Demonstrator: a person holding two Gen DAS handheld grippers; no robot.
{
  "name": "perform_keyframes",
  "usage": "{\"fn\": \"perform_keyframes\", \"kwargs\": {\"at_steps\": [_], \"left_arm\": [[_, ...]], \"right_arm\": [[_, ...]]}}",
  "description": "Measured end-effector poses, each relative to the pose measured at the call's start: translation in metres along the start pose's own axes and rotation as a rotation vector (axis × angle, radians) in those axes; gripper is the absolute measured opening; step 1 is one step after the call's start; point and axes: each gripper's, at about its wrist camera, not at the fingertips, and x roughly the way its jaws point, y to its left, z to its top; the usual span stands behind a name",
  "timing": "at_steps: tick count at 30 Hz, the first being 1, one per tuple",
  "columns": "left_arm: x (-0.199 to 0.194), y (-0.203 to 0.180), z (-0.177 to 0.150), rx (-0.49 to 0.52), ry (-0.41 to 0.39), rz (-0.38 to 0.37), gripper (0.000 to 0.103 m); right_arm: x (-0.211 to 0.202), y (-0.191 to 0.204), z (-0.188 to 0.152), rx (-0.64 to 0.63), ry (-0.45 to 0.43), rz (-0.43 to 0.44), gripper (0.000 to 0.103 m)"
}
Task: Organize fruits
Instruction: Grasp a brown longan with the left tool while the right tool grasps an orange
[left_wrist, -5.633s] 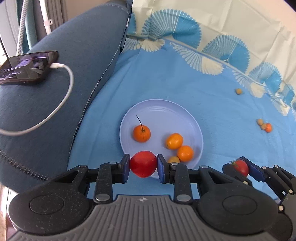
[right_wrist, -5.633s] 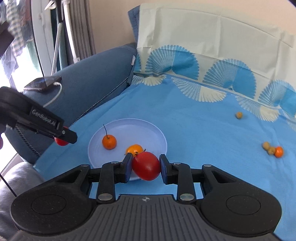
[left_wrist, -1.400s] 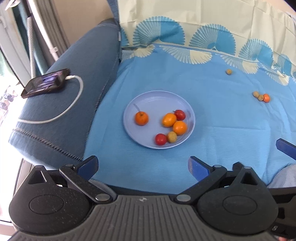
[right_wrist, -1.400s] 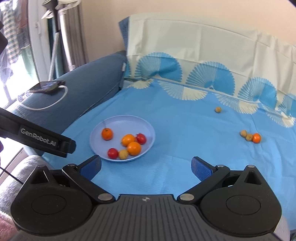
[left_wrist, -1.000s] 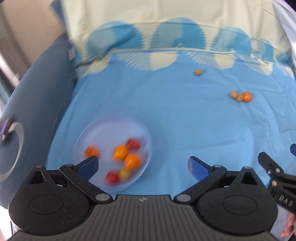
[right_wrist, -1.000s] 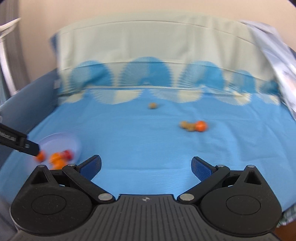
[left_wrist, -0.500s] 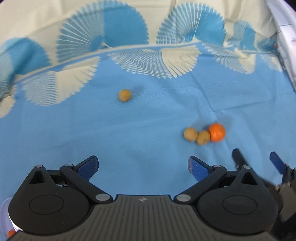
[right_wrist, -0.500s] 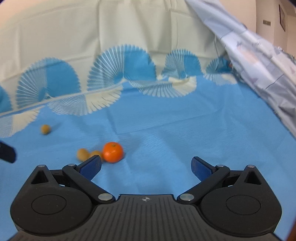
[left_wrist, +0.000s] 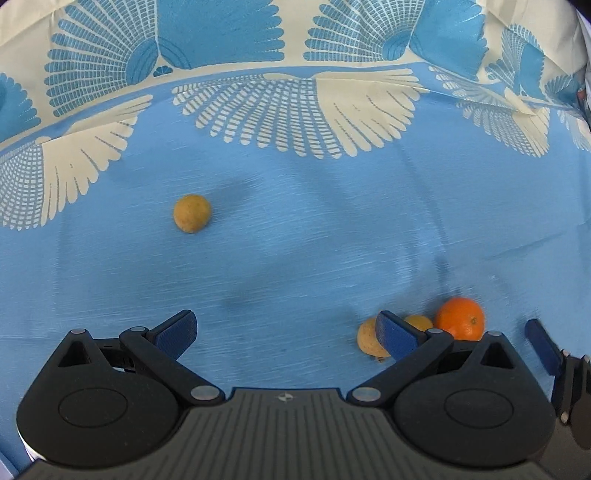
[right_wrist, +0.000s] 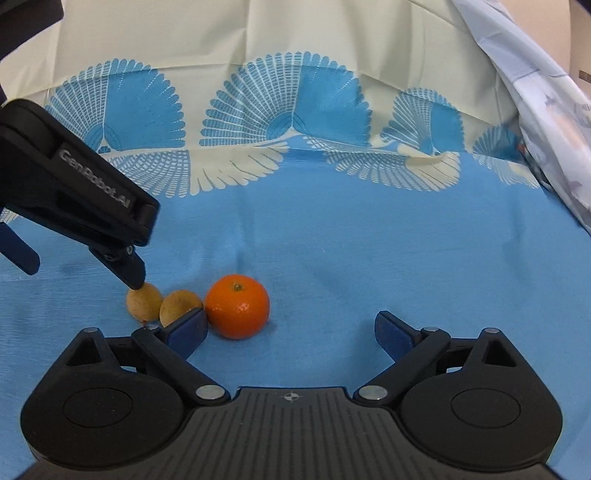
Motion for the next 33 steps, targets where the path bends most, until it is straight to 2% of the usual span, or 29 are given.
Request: {"fn": "perform_keyframes", "kwargs": {"at_steps": [3, 7, 11, 16, 19, 21, 22, 23, 24, 25, 26, 27, 28, 30, 33], "left_arm": [[-0.001, 0.005, 0.003, -0.001, 0.020, -0.048, 0.103], [0.008, -0.009, 0.006, 0.020, 0.066, -0.093, 0.103], [0.012, -0.021, 0.000, 0.075, 0.058, -0.070, 0.103], [0.011, -0.005, -0.003, 0.052, 0.082, -0.072, 0.103], [0.009, 0.002, -0.006, 0.082, 0.092, -0.069, 0.102], [0.005, 0.002, -0.007, 0.105, 0.083, -0.089, 0.094], [0.002, 0.000, -0.006, 0.118, 0.074, -0.104, 0.081], [-0.002, -0.004, -0.006, 0.130, 0.065, -0.125, 0.063], [-0.006, -0.008, -0.006, 0.152, 0.060, -0.153, 0.054], [-0.009, -0.012, -0.006, 0.173, 0.059, -0.167, 0.039], [-0.010, -0.017, -0.007, 0.193, 0.057, -0.171, 0.028], [-0.011, -0.021, -0.009, 0.211, 0.050, -0.174, 0.023], [-0.013, -0.024, -0.010, 0.222, 0.038, -0.169, 0.023], [-0.015, -0.024, -0.014, 0.228, -0.001, -0.158, 0.023], [-0.013, -0.019, -0.017, 0.234, -0.022, -0.134, 0.027]], "right_arm": [[0.002, -0.003, 0.001, 0.007, -0.001, -0.021, 0.096], [0.002, -0.006, -0.001, 0.019, 0.002, -0.026, 0.096], [0.002, -0.008, -0.002, 0.023, 0.004, -0.033, 0.096], [0.004, -0.007, -0.001, 0.022, 0.007, -0.026, 0.096], [0.006, -0.005, -0.002, 0.005, 0.004, -0.021, 0.096], [0.007, -0.002, -0.001, -0.010, -0.003, -0.022, 0.096], [0.008, 0.001, 0.000, -0.026, -0.009, -0.022, 0.095], [0.008, 0.003, 0.000, -0.046, -0.015, -0.017, 0.089], [0.007, 0.005, 0.001, -0.064, -0.020, -0.004, 0.083], [0.007, 0.007, 0.001, -0.081, -0.022, 0.012, 0.061], [0.005, 0.010, 0.001, -0.098, -0.029, 0.033, 0.044], [0.004, 0.012, 0.001, -0.116, -0.034, 0.039, 0.039], [0.003, 0.014, 0.002, -0.126, -0.036, 0.031, 0.039], [0.001, 0.009, 0.004, -0.095, -0.035, 0.014, 0.039], [0.001, -0.006, 0.007, -0.025, -0.030, -0.068, 0.039]]}}
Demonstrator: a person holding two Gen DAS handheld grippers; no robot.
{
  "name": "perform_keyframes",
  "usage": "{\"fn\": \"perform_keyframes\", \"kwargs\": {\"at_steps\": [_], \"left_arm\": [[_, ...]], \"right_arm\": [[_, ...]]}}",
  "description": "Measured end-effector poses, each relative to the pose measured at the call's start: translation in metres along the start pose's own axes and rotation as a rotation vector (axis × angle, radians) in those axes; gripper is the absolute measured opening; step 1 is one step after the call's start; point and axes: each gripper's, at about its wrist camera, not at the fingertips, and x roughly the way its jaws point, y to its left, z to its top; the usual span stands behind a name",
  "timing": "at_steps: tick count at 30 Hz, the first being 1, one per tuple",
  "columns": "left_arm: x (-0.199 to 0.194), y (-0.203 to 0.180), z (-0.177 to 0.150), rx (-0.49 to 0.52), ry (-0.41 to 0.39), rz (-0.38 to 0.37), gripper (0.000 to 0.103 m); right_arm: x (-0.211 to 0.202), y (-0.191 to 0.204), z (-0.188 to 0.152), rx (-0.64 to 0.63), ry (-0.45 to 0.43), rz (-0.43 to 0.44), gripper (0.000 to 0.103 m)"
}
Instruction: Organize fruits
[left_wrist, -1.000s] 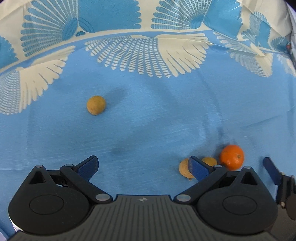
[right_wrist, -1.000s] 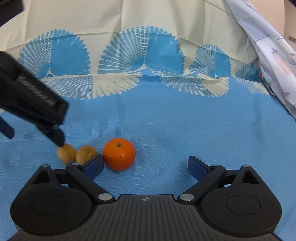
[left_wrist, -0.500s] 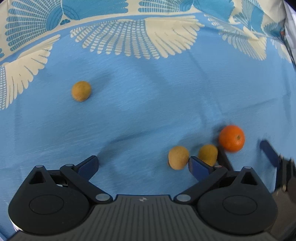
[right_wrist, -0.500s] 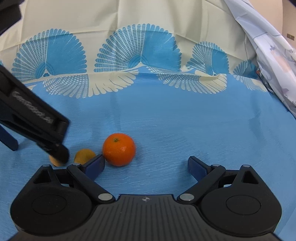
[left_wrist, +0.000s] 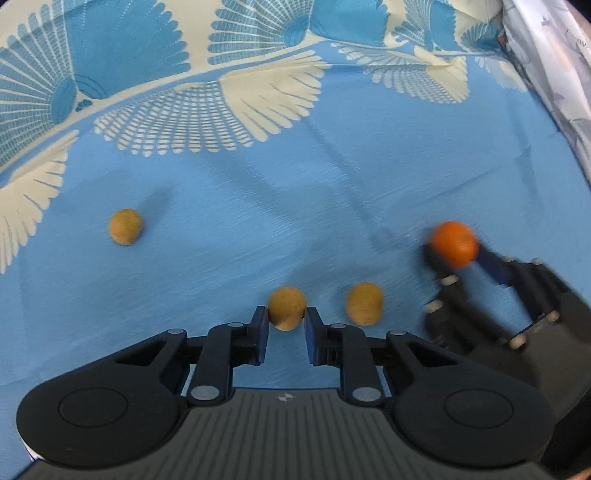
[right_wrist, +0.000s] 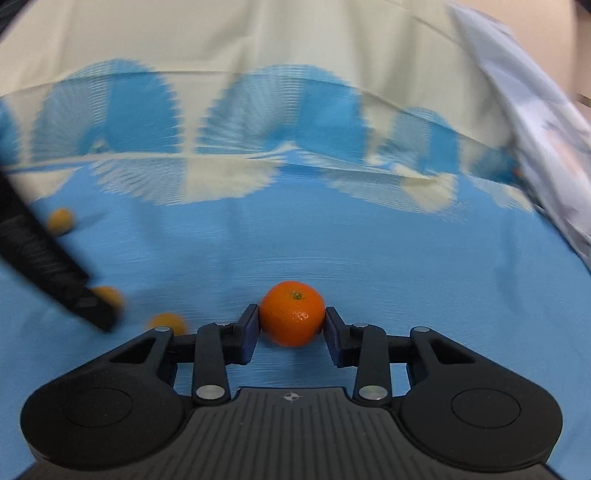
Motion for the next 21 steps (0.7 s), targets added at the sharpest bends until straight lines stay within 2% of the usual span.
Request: {"fn": "perform_keyframes", "kwargs": {"at_steps": [4, 7, 9, 10, 11, 15, 21], "left_arm": [[0.009, 0.005, 0.003, -0.008, 0.021, -0.003, 0.041], [0.011, 0.004, 0.007, -0.019, 0.014, 0.007, 0.041], [0.013, 0.001, 0.008, -0.001, 0.002, 0.014, 0.040], [0.011, 0.000, 0.006, 0.012, -0.010, 0.026, 0.029], [0.011, -0.002, 0.006, 0.029, -0.021, 0.035, 0.025], [0.001, -0.002, 0.000, 0.036, -0.008, 0.043, 0.025], [-0.058, 0.020, -0.040, -0.054, 0.000, 0.073, 0.025]], "right_arm": [[0.003, -0.010, -0.002, 0.049, 0.012, -0.006, 0.039], [0.004, -0.009, -0.003, 0.045, 0.009, -0.009, 0.039], [0.005, -0.011, -0.003, 0.050, 0.007, -0.006, 0.039], [0.005, -0.010, -0.004, 0.048, 0.006, -0.007, 0.039], [0.005, -0.009, -0.004, 0.046, 0.005, -0.008, 0.039], [0.002, -0.011, -0.004, 0.070, -0.002, 0.004, 0.039], [-0.011, -0.018, -0.002, 0.114, -0.085, -0.011, 0.039]]}}
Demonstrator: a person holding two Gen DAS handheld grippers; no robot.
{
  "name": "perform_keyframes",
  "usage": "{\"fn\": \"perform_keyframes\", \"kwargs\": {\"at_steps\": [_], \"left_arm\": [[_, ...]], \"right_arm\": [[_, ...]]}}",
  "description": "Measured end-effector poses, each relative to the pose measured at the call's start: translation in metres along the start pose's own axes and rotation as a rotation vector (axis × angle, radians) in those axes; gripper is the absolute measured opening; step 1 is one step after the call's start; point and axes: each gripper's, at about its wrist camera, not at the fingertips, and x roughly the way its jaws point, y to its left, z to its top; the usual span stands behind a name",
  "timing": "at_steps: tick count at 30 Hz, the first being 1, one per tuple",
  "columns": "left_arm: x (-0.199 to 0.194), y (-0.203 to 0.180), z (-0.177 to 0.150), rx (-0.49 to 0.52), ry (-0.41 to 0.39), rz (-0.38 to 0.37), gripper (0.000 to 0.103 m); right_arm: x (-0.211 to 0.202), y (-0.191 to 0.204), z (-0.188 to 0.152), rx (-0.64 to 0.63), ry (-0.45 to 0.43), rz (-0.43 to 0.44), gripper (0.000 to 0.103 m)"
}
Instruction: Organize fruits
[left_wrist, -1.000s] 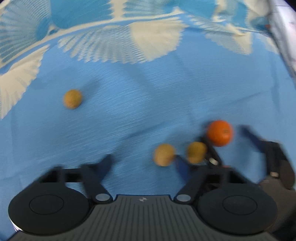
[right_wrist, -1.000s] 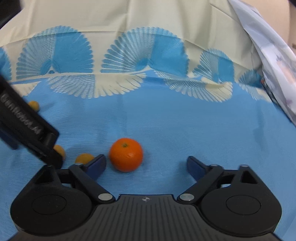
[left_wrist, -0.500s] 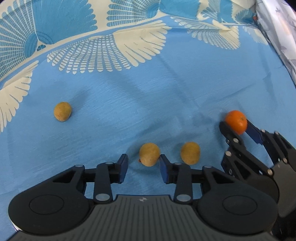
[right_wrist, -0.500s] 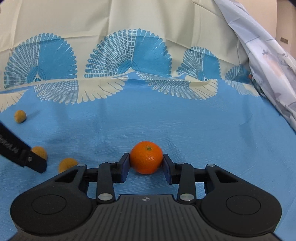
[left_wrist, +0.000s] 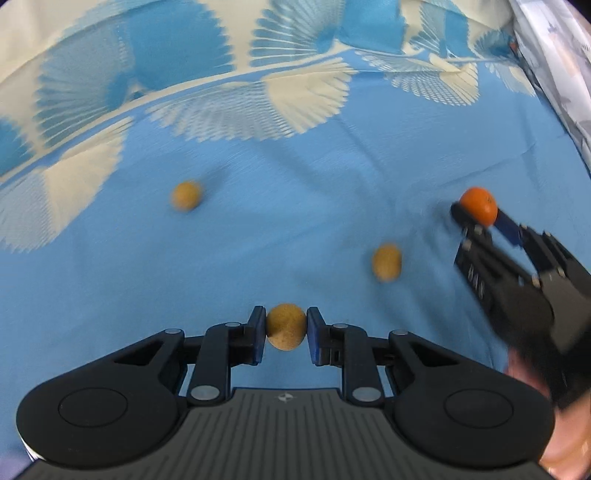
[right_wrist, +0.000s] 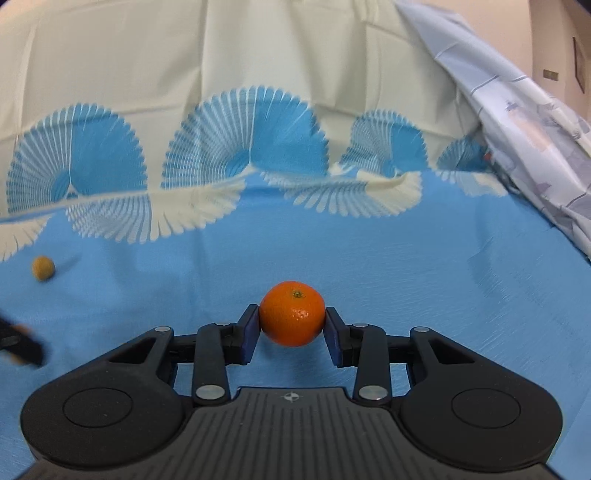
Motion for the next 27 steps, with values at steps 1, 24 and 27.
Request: {"fn": "perform_keyframes", "kwargs": {"at_steps": [1, 24, 27], "left_arm": [[-0.013, 0.006, -0.010, -0.018, 0.006, 0.010, 0.025], [-0.241, 0.083, -0.303, -0.288, 0.004, 0.190, 0.025], [-0.262, 0.083, -0.332, -0.320, -0.049, 0.194, 0.025]], "right_arm": [[-0.004, -0.001, 0.000, -0.002, -0.010, -0.006, 0.039], [-0.359, 0.095, -0.023, -0.162, 0.080, 0.593, 0.039], [-0.392, 0.110, -0.027, -0.218, 0.060, 0.628, 0.039]]}}
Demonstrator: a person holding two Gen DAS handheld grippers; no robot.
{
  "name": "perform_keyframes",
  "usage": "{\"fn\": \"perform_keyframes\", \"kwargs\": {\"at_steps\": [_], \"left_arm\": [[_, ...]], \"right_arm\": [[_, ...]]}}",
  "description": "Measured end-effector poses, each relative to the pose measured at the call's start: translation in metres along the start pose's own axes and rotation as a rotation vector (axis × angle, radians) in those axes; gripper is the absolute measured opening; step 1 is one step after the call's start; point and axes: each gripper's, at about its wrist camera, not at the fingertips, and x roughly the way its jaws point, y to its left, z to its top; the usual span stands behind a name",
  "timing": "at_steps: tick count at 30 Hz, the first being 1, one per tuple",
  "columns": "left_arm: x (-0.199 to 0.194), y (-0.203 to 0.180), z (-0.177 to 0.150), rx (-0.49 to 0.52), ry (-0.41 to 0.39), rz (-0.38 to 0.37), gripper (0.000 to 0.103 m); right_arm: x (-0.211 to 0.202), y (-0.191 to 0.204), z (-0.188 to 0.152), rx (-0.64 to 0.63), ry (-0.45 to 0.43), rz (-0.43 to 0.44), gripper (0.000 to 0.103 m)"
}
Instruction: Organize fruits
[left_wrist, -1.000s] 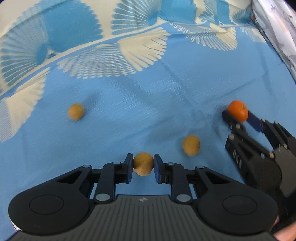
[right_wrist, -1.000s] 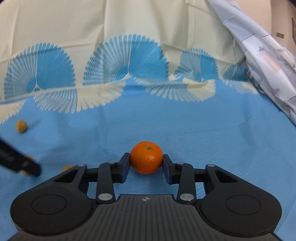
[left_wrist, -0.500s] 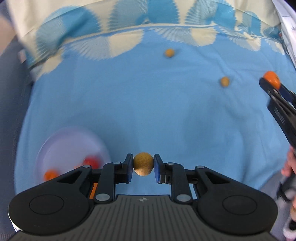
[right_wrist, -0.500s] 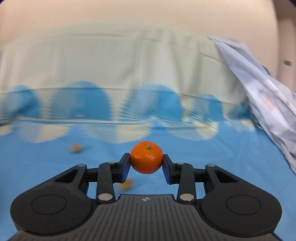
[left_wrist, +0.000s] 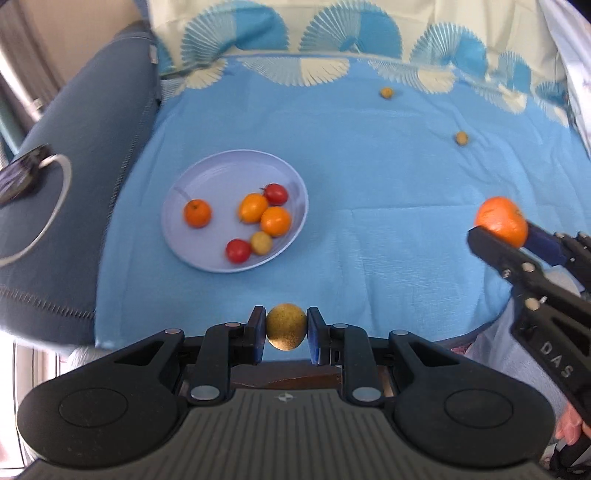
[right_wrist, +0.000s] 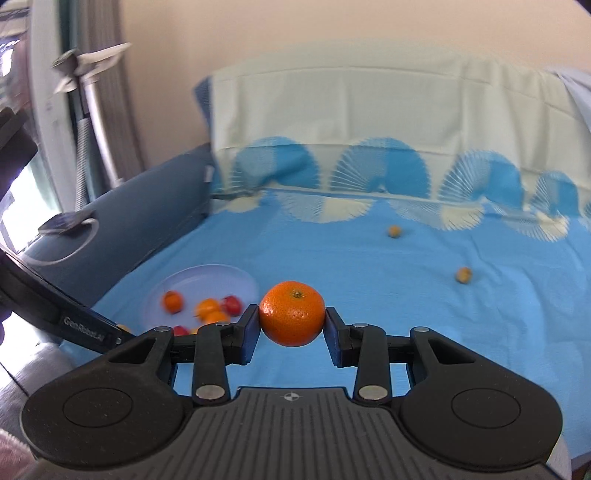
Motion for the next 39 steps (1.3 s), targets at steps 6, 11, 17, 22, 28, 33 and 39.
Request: {"fn": "perform_keyframes", "kwargs": {"at_steps": [6, 11, 17, 22, 28, 33, 39], "left_arm": [[-0.025, 0.017, -0.030, -0.052, -0.062, -0.012, 0.025], [-0.038, 0.028, -0.041, -0.089, -0.088, -0.026, 0.025], [-0.048, 0.038, -0.048, -0.114, -0.115, -0.035, 0.025], [-0.049, 0.041, -0.051, -0.124, -0.117, -0.038, 0.025], [-0.047, 0.043, -0.051, -0.125, -0.116, -0.042, 0.025], [-0.043, 0.044, -0.050, -0.130, -0.111, -0.049, 0.025], [-0.039, 0.050, -0.046, -0.148, -0.104, -0.055, 0.025]], "right_arm": [[-0.023, 0.045, -0.002, -0.100, -0.001, 0.043, 0.039], [-0.041, 0.071, -0.006, -0.186, -0.019, 0.069, 0.039], [-0.053, 0.084, -0.005, -0.219, -0.033, 0.065, 0.039], [-0.054, 0.086, -0.006, -0.225, -0.034, 0.062, 0.039], [-0.054, 0.085, -0.007, -0.231, -0.030, 0.063, 0.039], [-0.051, 0.086, -0.006, -0.231, -0.018, 0.063, 0.039], [-0.044, 0.088, -0.006, -0.233, -0.001, 0.061, 0.039]]}}
